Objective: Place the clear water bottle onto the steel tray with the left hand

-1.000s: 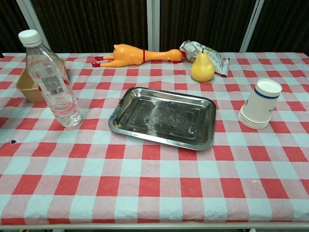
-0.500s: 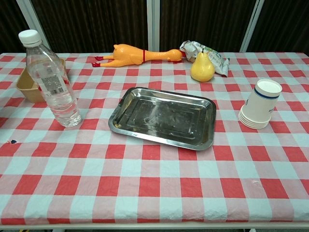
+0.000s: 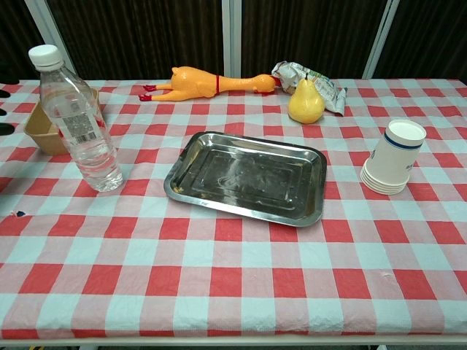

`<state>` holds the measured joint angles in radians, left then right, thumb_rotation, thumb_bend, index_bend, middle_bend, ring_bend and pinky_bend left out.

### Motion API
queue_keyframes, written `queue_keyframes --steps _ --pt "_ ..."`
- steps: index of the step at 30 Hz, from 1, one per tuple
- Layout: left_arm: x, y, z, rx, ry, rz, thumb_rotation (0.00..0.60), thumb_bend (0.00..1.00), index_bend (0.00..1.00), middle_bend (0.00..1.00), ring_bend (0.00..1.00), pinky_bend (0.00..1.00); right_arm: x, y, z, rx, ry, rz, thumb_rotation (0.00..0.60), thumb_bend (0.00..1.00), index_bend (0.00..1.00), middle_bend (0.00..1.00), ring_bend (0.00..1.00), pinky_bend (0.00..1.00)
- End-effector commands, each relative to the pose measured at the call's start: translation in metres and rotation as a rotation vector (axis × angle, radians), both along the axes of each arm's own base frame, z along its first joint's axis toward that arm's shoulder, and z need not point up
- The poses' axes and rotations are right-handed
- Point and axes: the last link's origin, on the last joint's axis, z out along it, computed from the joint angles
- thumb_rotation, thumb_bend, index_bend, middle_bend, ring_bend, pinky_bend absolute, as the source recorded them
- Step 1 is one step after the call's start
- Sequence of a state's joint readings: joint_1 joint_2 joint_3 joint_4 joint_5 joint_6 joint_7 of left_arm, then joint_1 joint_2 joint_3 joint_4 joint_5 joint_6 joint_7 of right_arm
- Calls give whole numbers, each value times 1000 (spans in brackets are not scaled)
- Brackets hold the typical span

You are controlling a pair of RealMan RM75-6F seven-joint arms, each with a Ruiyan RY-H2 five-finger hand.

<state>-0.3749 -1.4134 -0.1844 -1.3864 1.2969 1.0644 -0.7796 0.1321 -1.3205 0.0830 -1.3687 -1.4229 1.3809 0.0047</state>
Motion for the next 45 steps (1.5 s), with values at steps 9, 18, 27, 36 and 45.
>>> queue_keyframes --steps 9,18,27,36,45 --pt "26 7 -20 -13 -132 -35 600 0 127 183 141 200 -2 -1 1 -1 -5 -12 600 92 32 34 0 0" --pt "47 3 -31 -58 -153 -84 600 0 128 183 141 198 -3 -2 2 -4 -17 -21 600 101 32 34 0 0" --pt "58 2 -44 -117 -166 -97 600 0 128 183 141 199 -4 -2 3 -3 -28 -29 600 101 32 34 0 0" --pt "51 2 -49 -150 -179 -109 600 0 162 244 170 205 -5 -3 5 -8 -37 -32 600 101 32 34 0 0" --pt "56 19 -50 -74 -201 -51 600 117 421 451 324 325 -5 -3 4 6 -43 -38 600 101 32 34 0 0"
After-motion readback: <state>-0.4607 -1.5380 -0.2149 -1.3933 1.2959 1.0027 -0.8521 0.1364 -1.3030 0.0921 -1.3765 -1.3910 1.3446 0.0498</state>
